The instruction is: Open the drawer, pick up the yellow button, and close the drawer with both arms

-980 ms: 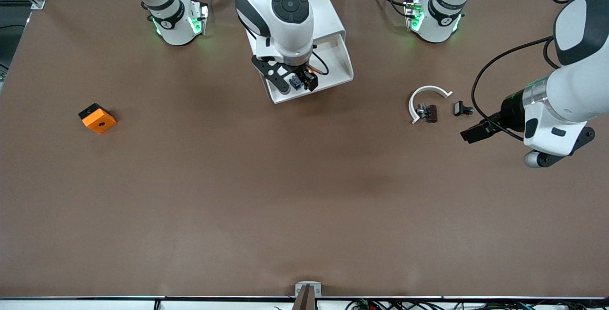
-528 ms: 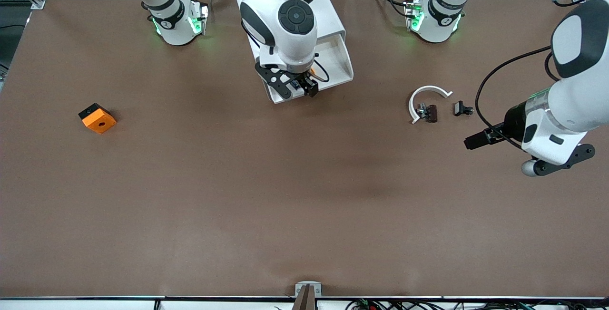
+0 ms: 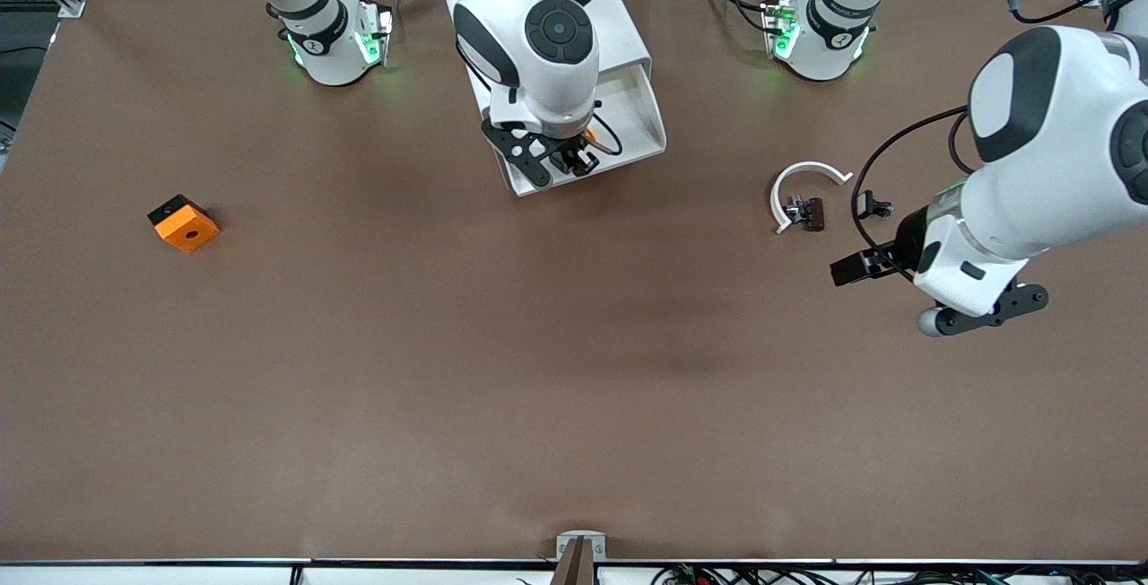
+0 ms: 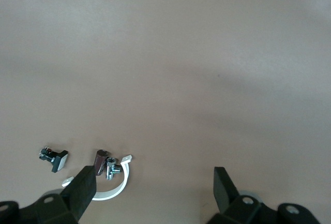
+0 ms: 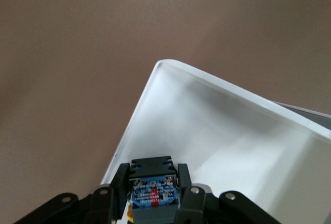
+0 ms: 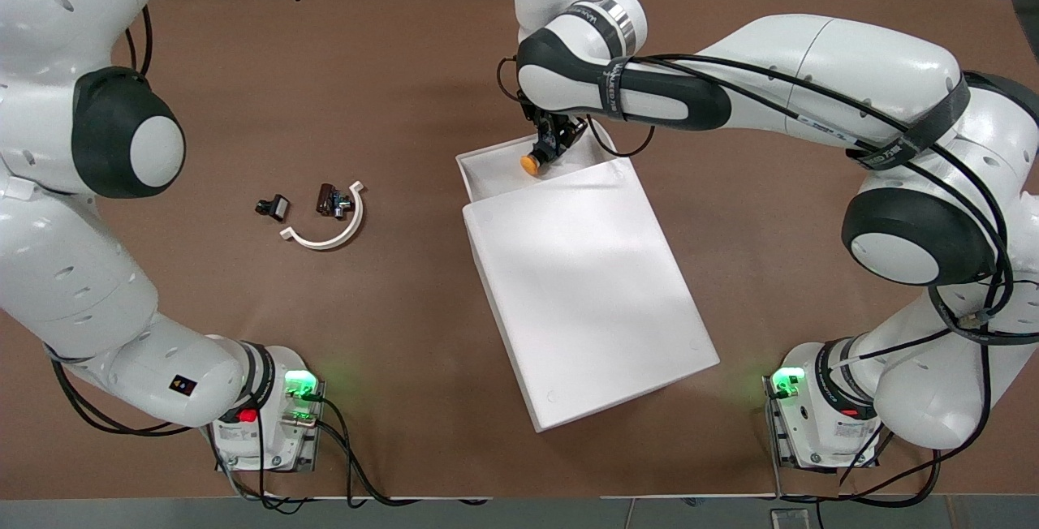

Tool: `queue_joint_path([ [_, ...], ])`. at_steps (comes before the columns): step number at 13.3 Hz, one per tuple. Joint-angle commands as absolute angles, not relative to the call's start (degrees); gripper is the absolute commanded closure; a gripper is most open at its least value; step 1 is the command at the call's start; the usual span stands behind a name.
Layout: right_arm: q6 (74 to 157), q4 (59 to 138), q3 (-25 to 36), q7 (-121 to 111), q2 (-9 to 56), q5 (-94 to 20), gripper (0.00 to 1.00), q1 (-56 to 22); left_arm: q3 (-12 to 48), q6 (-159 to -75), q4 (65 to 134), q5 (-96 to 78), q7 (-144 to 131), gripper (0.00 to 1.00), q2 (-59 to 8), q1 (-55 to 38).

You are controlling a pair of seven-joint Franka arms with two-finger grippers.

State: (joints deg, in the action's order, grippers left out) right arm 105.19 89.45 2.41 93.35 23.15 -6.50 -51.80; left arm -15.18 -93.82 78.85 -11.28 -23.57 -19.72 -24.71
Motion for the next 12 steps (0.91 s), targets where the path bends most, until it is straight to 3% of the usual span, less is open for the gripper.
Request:
queue_joint_path([
  [1, 104.85, 89.03, 2.99, 93.43, 23.38, -5.98, 1.0, -53.52, -14.33, -95.62, 79.72, -10.02, -22.68, 0.0, -19.6, -25.14],
  [12, 103.72, 83.15, 2.99, 89.59, 23.03, -8.87, 1.0, -49.15, -13.97, -97.38, 79.19, -10.28, -23.55, 0.0, -22.59, -26.98],
])
